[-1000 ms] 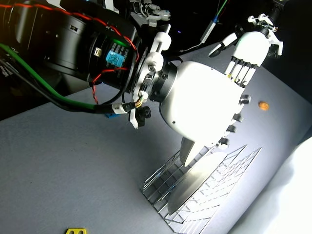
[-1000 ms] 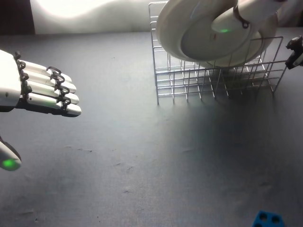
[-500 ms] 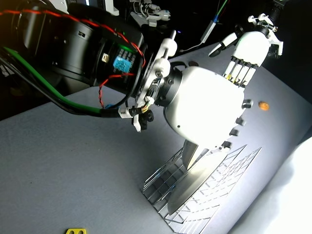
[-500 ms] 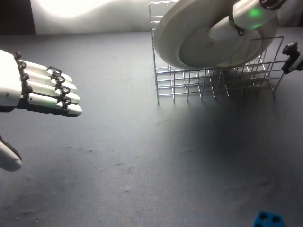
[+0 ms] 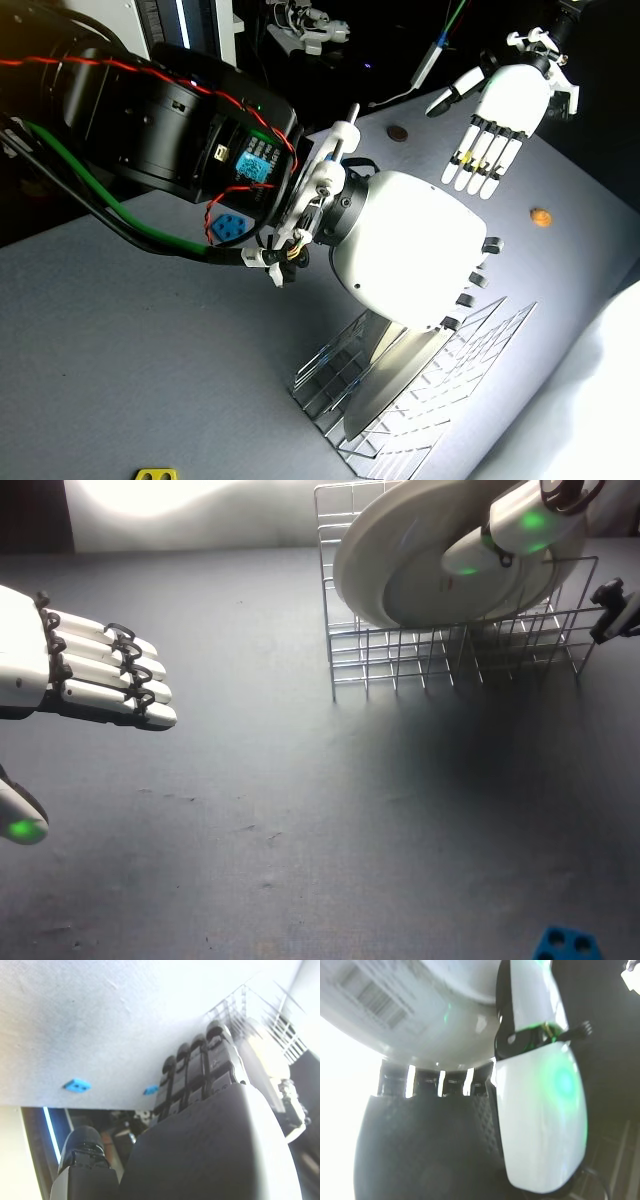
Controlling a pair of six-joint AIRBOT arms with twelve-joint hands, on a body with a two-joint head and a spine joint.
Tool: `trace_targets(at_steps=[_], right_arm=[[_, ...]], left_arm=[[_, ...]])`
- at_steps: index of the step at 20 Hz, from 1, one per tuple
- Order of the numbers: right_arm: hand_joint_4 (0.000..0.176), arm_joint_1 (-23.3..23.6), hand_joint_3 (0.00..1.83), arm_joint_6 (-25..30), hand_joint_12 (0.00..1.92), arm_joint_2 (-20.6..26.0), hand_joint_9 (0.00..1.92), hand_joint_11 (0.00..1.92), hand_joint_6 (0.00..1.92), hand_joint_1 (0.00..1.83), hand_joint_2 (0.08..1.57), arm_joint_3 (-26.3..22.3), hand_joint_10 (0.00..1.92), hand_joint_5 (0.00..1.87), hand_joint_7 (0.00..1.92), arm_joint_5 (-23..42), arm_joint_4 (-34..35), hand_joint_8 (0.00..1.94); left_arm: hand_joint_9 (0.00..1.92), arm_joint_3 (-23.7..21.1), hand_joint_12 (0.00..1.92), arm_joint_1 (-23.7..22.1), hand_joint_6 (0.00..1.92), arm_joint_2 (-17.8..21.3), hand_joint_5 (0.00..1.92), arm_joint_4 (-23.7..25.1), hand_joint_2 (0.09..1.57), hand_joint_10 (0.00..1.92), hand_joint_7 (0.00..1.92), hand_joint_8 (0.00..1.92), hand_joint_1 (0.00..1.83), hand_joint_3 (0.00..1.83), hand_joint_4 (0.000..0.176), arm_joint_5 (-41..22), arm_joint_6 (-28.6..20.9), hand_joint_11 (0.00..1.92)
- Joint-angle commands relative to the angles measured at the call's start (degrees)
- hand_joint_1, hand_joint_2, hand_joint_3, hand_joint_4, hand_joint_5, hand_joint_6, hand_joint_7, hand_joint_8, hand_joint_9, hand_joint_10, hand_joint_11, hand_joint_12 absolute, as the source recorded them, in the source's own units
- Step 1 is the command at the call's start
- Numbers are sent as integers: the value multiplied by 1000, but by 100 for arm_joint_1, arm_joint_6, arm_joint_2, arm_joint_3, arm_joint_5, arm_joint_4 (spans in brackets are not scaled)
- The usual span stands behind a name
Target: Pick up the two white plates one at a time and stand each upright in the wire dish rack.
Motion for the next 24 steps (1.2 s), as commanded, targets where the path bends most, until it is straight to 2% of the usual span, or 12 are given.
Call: trace_targets(at_steps=[1,3,8,10,13,24], right_arm=[[0,56,0,75,1191,25,1044,788,909,1389,1064,39,985,994,1092,576,5,811],[0,3,1,77,1204,-13,1022,776,968,1386,1071,86,994,974,1087,600,6,816],[0,-162,1,87,1214,-62,1029,789,949,1387,1068,107,995,987,1087,743,7,803],[0,-227,0,88,1177,-110,1060,816,883,1391,1057,169,972,1010,1112,760,8,762],[0,-295,1,88,1217,-141,1025,776,944,1386,1071,197,1004,985,1070,787,8,843],[0,-447,1,87,1210,-195,1047,795,923,1388,1067,197,1003,983,1085,871,8,807]], left_arm=[[0,5,0,-70,2,23,28,-377,1057,0,20,3,0,1,0,-36,-7,0],[13,4,0,-70,11,23,50,-367,1059,5,44,12,0,2,0,-36,-7,0],[7,3,0,-70,5,22,42,-343,1054,2,41,6,0,0,0,-35,-7,0],[11,4,0,-70,8,22,53,-343,1056,3,51,9,0,0,0,-36,-7,0],[20,0,4,-70,11,20,68,-343,1060,6,57,8,0,2,0,-36,-7,9],[15,-23,0,-72,2,15,61,-343,1064,1,56,2,0,3,0,-37,-7,0]])
